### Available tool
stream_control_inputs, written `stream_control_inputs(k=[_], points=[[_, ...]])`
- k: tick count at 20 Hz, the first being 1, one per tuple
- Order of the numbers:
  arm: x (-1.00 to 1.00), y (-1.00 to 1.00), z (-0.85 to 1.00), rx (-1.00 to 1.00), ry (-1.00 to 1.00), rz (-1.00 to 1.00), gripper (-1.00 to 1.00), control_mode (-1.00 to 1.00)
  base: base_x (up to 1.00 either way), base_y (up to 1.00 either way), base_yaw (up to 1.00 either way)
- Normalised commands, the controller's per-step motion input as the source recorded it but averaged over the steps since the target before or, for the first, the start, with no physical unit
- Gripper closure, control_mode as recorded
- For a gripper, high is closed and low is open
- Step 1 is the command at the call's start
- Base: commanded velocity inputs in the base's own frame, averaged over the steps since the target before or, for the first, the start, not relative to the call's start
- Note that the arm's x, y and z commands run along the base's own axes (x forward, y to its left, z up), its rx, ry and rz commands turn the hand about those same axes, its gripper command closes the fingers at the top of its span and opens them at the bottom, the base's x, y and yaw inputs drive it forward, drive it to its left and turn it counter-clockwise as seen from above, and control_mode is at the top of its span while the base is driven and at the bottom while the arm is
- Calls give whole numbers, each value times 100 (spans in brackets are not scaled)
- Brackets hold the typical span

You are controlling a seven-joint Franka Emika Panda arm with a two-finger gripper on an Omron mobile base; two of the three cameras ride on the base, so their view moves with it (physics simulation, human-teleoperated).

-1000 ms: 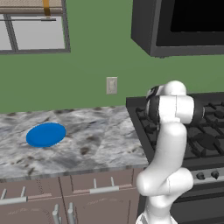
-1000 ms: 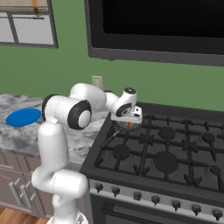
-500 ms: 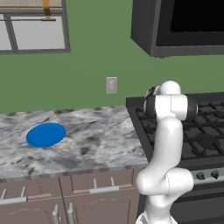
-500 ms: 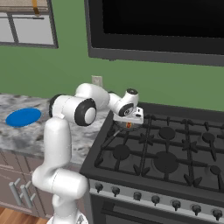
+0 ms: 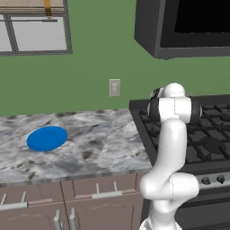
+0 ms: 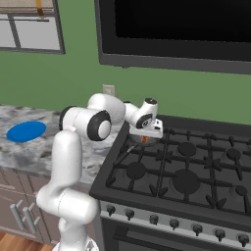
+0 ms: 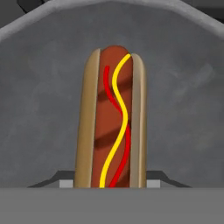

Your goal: Place the cold items (mango and cucumber) from the fridge in one tupperware on the dining counter. Place the warm items (hot dog and kebab skewer) in the stove area in another tupperware.

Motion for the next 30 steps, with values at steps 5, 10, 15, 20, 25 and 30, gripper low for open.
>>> stream_control_inputs(k=[5,10,15,20,25,30], points=[[-10,11,-1,0,-6,-4,100,-100,0,0,0],[-49,3,31,7,-21,-20,100,-100,0,0,0],[-51,0,55,13,-26,-22,100,-100,0,0,0],[-38,-6,77,24,-8,-13,100,-100,0,0,0],[-37,-11,89,29,0,-7,100,-100,0,0,0],[-51,-11,63,25,-8,-7,100,-100,0,0,0]])
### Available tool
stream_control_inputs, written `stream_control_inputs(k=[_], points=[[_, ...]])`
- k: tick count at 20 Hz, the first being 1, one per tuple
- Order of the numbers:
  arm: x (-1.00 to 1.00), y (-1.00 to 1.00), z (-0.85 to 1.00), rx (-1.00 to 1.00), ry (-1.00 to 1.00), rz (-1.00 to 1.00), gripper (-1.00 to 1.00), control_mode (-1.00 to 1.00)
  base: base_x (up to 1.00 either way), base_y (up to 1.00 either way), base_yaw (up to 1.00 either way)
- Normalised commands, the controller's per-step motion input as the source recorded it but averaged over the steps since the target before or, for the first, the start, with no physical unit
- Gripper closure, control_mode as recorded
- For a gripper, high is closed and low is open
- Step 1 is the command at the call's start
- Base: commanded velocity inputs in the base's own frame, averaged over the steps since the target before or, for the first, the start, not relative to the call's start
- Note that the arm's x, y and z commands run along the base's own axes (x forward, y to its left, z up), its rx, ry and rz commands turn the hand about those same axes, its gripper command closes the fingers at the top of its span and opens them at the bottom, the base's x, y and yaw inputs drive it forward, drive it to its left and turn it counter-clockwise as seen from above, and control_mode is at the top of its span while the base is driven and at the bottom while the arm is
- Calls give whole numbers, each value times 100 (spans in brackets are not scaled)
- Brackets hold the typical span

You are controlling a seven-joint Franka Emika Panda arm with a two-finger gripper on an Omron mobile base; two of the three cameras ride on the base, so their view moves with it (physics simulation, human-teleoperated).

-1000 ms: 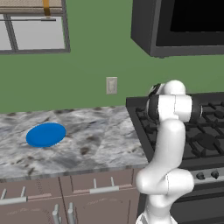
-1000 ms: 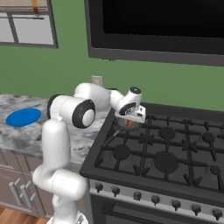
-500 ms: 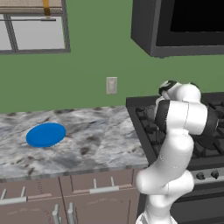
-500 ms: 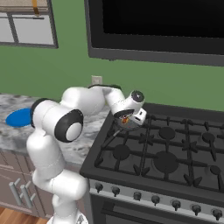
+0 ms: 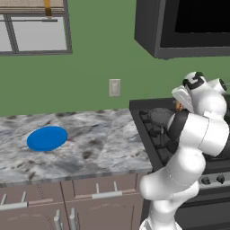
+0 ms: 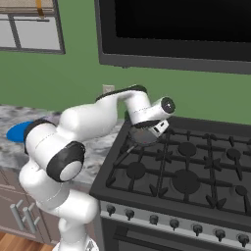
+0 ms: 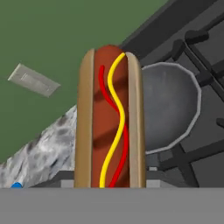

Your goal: Place the cold items (mango and cucumber) from the fridge in one tupperware on the dining counter. Place the warm items (hot dog and kebab skewer) in the stove area in another tupperware.

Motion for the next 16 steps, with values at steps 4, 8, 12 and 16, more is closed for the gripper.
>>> stream_control_inputs(k=[4,8,12,16], points=[[-93,-4,24,13,-48,-3,100,-100,0,0,0],[-100,0,27,7,-55,-9,100,-100,0,0,0],[-87,2,50,1,-38,-15,100,-100,0,0,0],[-55,7,76,0,-5,-9,100,-100,0,0,0]])
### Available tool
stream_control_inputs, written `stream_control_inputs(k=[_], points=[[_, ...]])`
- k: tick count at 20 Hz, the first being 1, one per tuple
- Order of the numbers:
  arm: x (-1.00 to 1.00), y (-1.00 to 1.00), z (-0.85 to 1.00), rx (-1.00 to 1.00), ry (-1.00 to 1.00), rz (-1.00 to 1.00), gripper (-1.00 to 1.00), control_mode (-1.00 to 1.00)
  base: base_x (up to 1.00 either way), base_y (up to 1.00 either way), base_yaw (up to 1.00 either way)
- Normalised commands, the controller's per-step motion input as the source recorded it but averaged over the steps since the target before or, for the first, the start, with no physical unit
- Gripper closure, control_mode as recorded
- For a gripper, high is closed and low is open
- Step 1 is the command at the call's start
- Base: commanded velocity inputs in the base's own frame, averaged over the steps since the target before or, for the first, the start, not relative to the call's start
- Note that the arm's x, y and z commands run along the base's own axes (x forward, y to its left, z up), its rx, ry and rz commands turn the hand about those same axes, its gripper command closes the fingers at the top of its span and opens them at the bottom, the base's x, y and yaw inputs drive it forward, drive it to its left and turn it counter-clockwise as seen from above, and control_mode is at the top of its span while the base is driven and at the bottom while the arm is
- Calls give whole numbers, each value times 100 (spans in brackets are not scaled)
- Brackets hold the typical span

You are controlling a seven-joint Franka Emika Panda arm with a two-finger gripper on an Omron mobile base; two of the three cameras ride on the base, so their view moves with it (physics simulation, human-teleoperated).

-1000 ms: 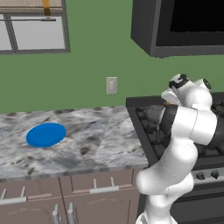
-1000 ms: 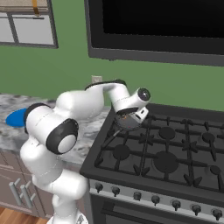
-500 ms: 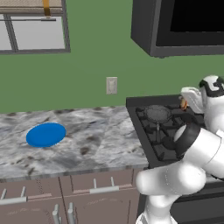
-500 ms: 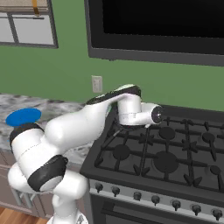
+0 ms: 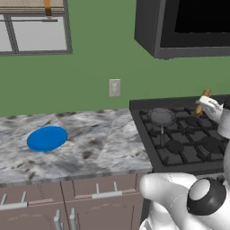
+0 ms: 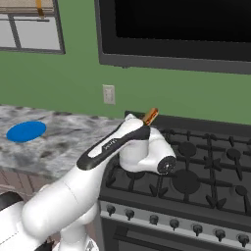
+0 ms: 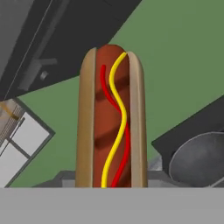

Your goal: Place the cold items (mango and cucumber) from the fridge in one tupperware on the dining counter. Place the warm items (hot dog and kebab skewer) in the stove area in another tupperware.

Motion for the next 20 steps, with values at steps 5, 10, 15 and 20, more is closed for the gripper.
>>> stream_control_inputs(k=[5,10,15,20], points=[[-51,6,58,0,3,-3,100,-100,0,0,0],[-53,11,15,0,44,0,100,-100,0,0,0],[-61,12,18,0,41,0,100,-100,0,0,0],[-69,19,31,0,16,0,100,-100,0,0,0]])
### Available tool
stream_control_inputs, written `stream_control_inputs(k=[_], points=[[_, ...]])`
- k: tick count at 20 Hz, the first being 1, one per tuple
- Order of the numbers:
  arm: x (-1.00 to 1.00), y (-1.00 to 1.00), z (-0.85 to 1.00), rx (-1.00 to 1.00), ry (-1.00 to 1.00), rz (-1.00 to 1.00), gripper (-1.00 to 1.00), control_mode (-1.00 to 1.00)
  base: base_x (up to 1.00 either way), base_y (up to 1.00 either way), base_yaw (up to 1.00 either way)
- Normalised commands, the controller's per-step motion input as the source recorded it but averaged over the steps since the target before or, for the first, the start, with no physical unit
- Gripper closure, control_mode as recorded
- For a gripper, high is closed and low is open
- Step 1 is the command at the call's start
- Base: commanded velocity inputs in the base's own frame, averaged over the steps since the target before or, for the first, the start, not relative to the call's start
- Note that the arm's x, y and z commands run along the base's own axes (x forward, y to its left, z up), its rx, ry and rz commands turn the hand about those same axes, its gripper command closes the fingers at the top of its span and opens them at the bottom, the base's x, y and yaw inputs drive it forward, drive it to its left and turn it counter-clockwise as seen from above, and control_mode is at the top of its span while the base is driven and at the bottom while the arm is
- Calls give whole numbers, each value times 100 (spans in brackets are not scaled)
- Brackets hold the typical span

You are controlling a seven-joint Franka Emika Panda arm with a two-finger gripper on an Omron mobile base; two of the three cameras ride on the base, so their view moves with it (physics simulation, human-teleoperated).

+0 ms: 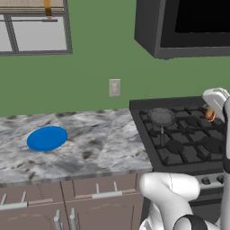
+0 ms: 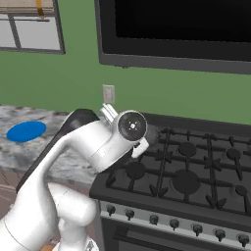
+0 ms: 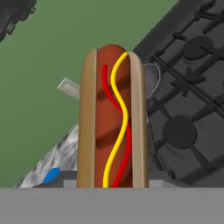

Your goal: Place the cold items (mango and cucumber) from the fridge in one tupperware on the dining counter. Place the warm items (hot dog and kebab skewer) in the stove area in another tupperware.

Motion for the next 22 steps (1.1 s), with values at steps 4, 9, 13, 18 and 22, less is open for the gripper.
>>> stream_control_inputs(k=[4,9,13,18,22], points=[[-64,36,0,-8,27,0,100,-100,0,0,0],[-45,46,-9,-15,40,0,100,-100,0,0,0],[-37,50,-11,-26,11,-1,100,-100,0,0,0],[0,0,0,0,0,0,100,100,-77,19,-69],[0,0,0,0,0,0,100,100,-71,13,-100]])
